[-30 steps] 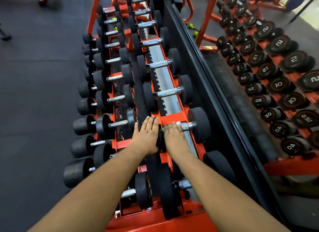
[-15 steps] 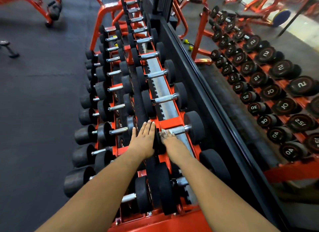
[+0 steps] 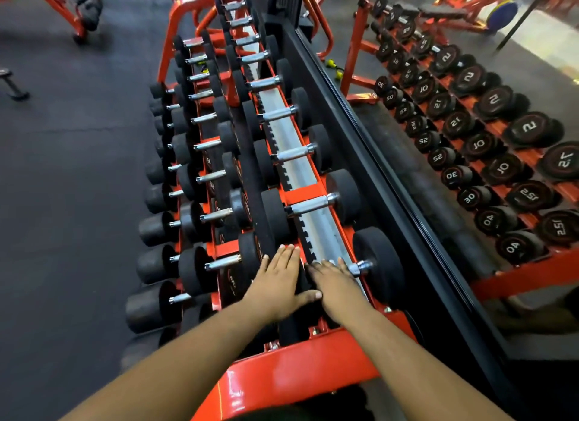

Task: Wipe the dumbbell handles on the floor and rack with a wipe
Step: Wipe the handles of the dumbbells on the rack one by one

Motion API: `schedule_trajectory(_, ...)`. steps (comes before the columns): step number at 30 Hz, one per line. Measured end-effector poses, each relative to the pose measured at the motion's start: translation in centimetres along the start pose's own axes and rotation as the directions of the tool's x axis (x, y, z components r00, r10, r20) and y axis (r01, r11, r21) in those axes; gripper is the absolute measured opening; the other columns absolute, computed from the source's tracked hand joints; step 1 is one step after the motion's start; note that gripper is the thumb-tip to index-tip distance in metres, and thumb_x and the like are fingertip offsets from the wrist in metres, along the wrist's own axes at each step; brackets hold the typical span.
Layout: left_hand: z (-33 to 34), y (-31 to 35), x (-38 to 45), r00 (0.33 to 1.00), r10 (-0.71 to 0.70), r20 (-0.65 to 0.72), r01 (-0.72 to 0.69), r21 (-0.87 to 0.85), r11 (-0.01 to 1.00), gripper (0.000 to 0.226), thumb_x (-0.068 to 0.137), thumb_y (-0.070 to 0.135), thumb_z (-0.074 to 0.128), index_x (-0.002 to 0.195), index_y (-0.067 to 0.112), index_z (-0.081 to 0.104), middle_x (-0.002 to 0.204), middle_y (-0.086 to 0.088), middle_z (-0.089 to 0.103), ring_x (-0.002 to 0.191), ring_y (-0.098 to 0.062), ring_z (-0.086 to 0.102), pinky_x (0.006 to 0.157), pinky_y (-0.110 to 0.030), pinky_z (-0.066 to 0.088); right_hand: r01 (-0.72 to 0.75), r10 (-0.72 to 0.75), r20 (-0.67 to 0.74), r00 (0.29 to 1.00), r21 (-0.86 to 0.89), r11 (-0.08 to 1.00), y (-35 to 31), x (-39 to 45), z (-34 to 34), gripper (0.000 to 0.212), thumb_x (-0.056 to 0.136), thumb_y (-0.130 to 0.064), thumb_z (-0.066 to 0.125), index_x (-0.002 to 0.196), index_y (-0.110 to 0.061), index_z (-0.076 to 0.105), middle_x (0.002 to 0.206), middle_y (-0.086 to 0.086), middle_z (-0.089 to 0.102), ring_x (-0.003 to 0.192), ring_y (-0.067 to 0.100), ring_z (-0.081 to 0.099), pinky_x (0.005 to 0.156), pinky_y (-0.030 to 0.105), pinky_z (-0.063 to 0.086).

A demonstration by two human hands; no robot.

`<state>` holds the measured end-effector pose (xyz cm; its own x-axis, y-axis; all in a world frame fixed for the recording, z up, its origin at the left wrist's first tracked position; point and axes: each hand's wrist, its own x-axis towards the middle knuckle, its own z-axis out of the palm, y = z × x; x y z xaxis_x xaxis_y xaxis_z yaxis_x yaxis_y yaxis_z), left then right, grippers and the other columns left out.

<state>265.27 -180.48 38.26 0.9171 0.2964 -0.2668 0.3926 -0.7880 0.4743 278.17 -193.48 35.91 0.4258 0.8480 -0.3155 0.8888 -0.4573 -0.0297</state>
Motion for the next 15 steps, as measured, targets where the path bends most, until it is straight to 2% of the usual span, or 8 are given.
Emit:
schedule_trajectory(2, -0.1, 0.3, -0.1, 1.0, 0.016, -0.005, -0.015, 0.071, 0.997, 0.112, 0.089, 0.078, 0.045, 0.162, 0.01, -0.006, 0.171, -0.006, -0.008, 0.156, -0.019, -0.013, 0.127, -0.05, -0.002, 0.048, -0.048, -0.008, 0.999, 0.005, 0.999, 0.4, -0.3, -0.1, 0.058, 0.094, -0.026, 0.053, 0.15, -0.02, 0.041, 0.15, 0.001, 0.047, 0.144, 0.022, 0.037, 0.125, 0.042, 0.014)
schedule_trajectory(4, 0.0, 0.8, -0.3, 0.999, 0.041, 0.027, -0.045, 0.137, 0.99, 0.126, 0.08, 0.08, 0.056, 0.16, 0.008, -0.01, 0.17, -0.01, -0.012, 0.156, -0.023, -0.015, 0.126, -0.05, -0.003, 0.1, -0.103, -0.101, 0.989, -0.043, 0.994, 0.6, -1.3, 0.2, 0.05, 0.095, -0.03, 0.049, 0.143, -0.021, 0.05, 0.14, -0.001, 0.055, 0.135, 0.02, 0.047, 0.123, 0.041, 0.022)
schedule_trajectory(7, 0.4, 1.4, -0.5, 0.999, 0.018, 0.044, -0.025, 0.172, 0.985, 0.145, 0.069, 0.073, 0.075, 0.159, 0.007, -0.017, 0.169, -0.012, -0.015, 0.155, -0.026, -0.018, 0.126, -0.051, -0.002, 0.117, -0.134, -0.222, 0.966, -0.087, 0.989, 0.6, -2.8, 1.0, 0.047, 0.1, -0.031, 0.037, 0.142, -0.021, 0.053, 0.138, -0.003, 0.058, 0.132, 0.017, 0.049, 0.122, 0.042, 0.026)
schedule_trajectory(9, 0.2, 1.6, -0.3, 0.999, 0.001, 0.038, -0.008, 0.187, 0.982, 0.147, 0.066, 0.07, 0.079, 0.159, 0.007, -0.017, 0.169, -0.012, -0.014, 0.155, -0.027, -0.016, 0.126, -0.052, -0.002, 0.087, -0.093, -0.171, 0.981, -0.041, 0.995, 0.5, -2.2, 0.8, 0.055, 0.097, -0.033, 0.028, 0.149, -0.022, 0.044, 0.139, -0.003, 0.054, 0.135, 0.018, 0.045, 0.125, 0.045, 0.017)
schedule_trajectory(11, 0.1, 1.6, -0.3, 0.999, -0.005, 0.036, -0.002, 0.201, 0.98, 0.147, 0.065, 0.069, 0.079, 0.159, 0.008, -0.016, 0.169, -0.011, -0.012, 0.156, -0.026, -0.014, 0.126, -0.052, -0.001, 0.093, -0.094, -0.054, 0.994, -0.021, 0.995, 0.6, -1.1, 0.0, 0.064, 0.093, -0.034, 0.026, 0.155, -0.022, 0.032, 0.134, -0.002, 0.054, 0.134, 0.02, 0.043, 0.126, 0.047, 0.007)
schedule_trajectory(13, 0.1, 1.6, -0.4, 0.999, -0.009, 0.033, 0.002, 0.209, 0.978, 0.146, 0.065, 0.069, 0.078, 0.159, 0.009, -0.015, 0.17, -0.01, -0.01, 0.156, -0.025, -0.013, 0.126, -0.053, -0.001, 0.124, -0.123, 0.038, 0.992, -0.014, 0.992, 0.7, -0.5, -0.9, 0.067, 0.091, -0.03, 0.041, 0.156, -0.02, 0.028, 0.132, 0.001, 0.052, 0.134, 0.022, 0.041, 0.126, 0.047, 0.005)
schedule_trajectory(15, 0.2, 1.6, -0.5, 1.0, -0.012, 0.029, 0.006, 0.207, 0.978, 0.144, 0.066, 0.069, 0.077, 0.16, 0.01, -0.015, 0.17, -0.009, -0.01, 0.156, -0.024, -0.012, 0.126, -0.052, 0.0, 0.148, -0.147, 0.03, 0.989, -0.035, 0.988, 1.0, -1.3, -0.8, 0.073, 0.086, -0.027, 0.052, 0.154, -0.015, 0.03, 0.14, 0.003, 0.048, 0.138, 0.023, 0.036, 0.126, 0.048, 0.005)
